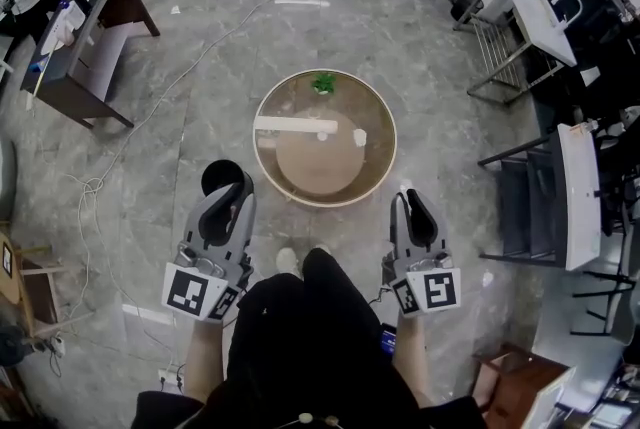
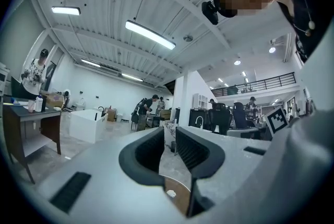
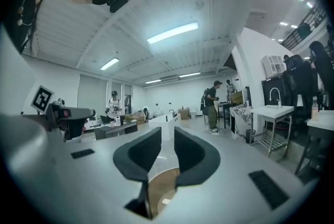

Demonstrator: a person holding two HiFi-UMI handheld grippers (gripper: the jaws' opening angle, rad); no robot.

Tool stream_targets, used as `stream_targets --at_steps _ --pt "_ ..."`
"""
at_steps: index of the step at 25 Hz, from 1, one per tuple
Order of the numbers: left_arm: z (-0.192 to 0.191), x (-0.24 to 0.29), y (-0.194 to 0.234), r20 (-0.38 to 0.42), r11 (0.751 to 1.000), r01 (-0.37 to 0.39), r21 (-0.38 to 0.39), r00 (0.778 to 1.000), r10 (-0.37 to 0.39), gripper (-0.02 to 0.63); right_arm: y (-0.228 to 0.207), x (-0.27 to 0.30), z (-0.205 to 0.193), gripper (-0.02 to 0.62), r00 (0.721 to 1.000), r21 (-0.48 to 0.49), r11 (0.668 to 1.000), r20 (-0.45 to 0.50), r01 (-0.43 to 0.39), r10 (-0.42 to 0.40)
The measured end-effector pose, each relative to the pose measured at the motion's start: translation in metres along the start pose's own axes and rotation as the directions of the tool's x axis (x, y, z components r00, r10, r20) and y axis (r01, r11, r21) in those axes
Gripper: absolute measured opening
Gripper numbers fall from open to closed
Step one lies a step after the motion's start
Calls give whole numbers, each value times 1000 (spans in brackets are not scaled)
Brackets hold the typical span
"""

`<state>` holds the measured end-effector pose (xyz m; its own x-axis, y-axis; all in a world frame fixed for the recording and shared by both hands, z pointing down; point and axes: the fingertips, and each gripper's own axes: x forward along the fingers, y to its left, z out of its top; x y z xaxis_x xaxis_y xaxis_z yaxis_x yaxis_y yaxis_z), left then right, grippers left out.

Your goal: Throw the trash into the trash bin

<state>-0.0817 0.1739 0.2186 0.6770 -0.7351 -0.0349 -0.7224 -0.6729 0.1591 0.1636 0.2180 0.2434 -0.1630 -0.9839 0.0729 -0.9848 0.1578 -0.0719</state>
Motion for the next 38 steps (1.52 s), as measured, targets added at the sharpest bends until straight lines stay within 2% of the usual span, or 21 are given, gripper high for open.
stream_targets --at_steps 6,10,13,16,19,22,25,29,31,35,38 --pt "-16 10 3 -37 1000 -8 -30 999 7 72 -22 11 -47 75 988 -24 1000 -155 7 -10" --pt "-21 35 16 -36 998 -52 -23 998 51 72 -41 44 -85 83 951 -95 995 -309 -25 -5" --pt "-19 56 27 -23 995 -99 -21 995 99 72 -60 73 -125 103 924 -129 990 -383 -57 3" --pt "-20 79 34 -24 993 -119 -18 993 119 72 -85 103 -173 125 870 -147 986 -493 -82 -1" --pt "-28 99 39 -46 991 -132 -14 990 131 72 -111 132 -226 146 803 -161 979 -596 -123 3" --pt "-43 107 49 -93 982 -186 -18 979 183 72 -132 158 -275 149 733 -195 964 -680 -182 1" --pt "-62 108 62 -139 967 -248 -52 961 239 72 -146 179 -318 149 666 -211 948 -746 -239 2" --pt "-93 105 78 -216 936 -335 -106 927 307 72 -158 202 -375 135 584 -191 940 -811 -283 11" --pt "-112 101 85 -249 923 -366 -115 911 330 72 -165 213 -404 138 550 -199 931 -835 -307 3" --pt "-151 91 93 -320 916 -388 -101 884 340 72 -174 233 -461 140 481 -203 910 -877 -360 -6" --pt "-171 91 96 -352 900 -415 -134 869 348 72 -179 244 -497 140 440 -193 902 -898 -386 -3"
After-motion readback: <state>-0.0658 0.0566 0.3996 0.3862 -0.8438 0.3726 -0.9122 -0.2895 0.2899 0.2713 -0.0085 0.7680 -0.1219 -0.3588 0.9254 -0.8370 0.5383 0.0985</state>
